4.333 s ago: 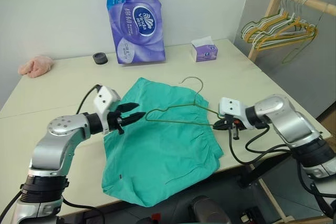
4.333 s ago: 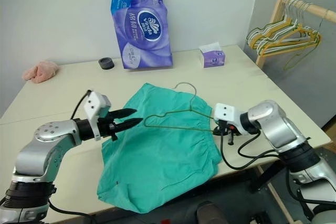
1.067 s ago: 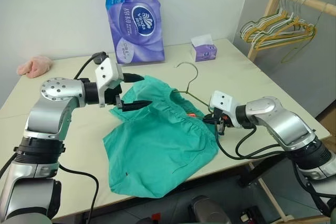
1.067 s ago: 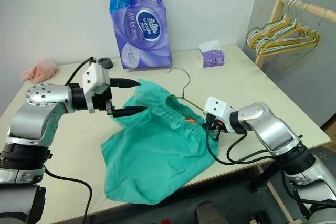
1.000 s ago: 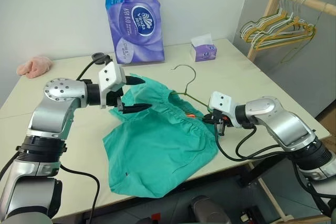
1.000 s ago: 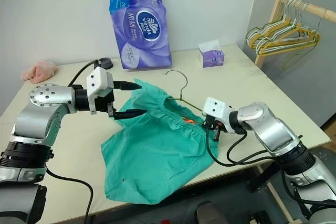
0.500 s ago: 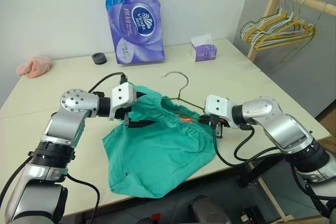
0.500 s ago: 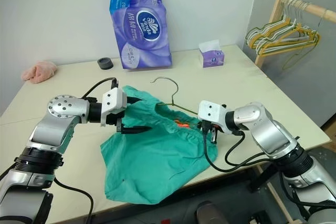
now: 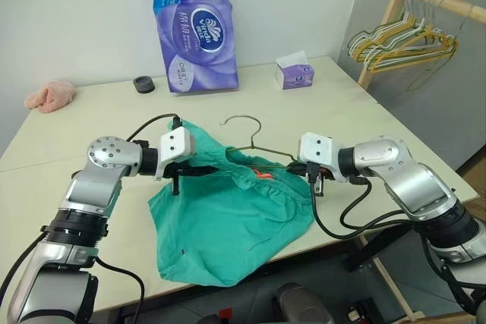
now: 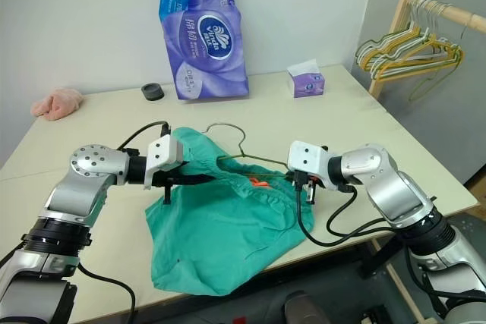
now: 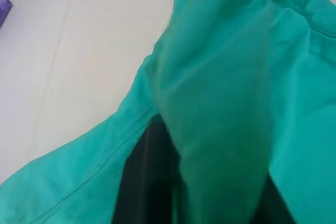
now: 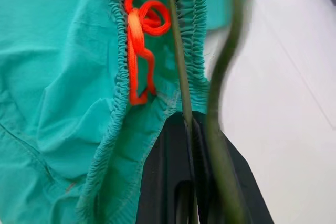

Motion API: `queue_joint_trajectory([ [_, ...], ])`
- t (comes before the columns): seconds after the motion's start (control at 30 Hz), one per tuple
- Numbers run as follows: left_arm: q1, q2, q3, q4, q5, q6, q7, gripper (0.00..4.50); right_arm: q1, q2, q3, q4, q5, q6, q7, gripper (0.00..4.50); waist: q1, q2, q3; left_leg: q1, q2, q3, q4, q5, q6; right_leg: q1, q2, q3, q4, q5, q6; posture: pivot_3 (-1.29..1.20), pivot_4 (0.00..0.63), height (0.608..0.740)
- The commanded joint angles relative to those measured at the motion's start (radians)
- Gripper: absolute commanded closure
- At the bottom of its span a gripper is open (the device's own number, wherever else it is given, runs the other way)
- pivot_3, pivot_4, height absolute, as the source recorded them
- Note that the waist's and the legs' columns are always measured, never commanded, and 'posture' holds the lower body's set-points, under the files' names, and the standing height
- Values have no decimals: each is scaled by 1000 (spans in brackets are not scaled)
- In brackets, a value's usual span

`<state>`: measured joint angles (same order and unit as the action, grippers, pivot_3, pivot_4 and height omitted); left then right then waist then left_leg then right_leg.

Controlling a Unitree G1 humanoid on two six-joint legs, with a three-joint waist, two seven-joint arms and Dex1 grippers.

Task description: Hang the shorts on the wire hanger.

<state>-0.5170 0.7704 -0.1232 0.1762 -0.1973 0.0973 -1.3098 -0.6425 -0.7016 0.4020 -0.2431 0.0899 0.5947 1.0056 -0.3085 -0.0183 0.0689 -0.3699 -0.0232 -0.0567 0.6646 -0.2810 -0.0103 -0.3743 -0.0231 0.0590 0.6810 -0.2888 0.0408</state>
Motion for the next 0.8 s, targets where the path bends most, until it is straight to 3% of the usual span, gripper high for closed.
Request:
queue_joint_trajectory([
  [0.03,-12,-19,9,-37,-6,6,29,4463,-17,43,-22,-86,40,-61,23,4500,0,0,0,0,0,0,0,0,0,0,0,0,0,0,0,-319,11,740],
  [0.3,-1,-19,13,-55,-8,22,35,4463,13,4,8,-106,32,-172,116,4500,1,0,0,0,0,0,0,0,0,0,0,0,0,0,0,-313,15,740],
  [0.43,13,-9,16,-63,5,18,39,4463,40,-67,-13,-42,-7,-277,161,3400,1,0,0,0,0,0,0,0,0,1,0,0,0,0,0,-309,17,740],
  [0.73,27,2,23,-77,7,26,43,4500,128,-191,-147,130,-18,-292,150,198,3,0,0,0,0,0,0,0,0,1,0,-1,0,0,0,-311,21,740],
  [0.8,28,5,23,-75,9,24,43,4500,180,-192,-199,165,11,-284,133,16,4,0,0,1,0,0,0,0,0,1,0,-1,0,0,0,-315,23,740],
])
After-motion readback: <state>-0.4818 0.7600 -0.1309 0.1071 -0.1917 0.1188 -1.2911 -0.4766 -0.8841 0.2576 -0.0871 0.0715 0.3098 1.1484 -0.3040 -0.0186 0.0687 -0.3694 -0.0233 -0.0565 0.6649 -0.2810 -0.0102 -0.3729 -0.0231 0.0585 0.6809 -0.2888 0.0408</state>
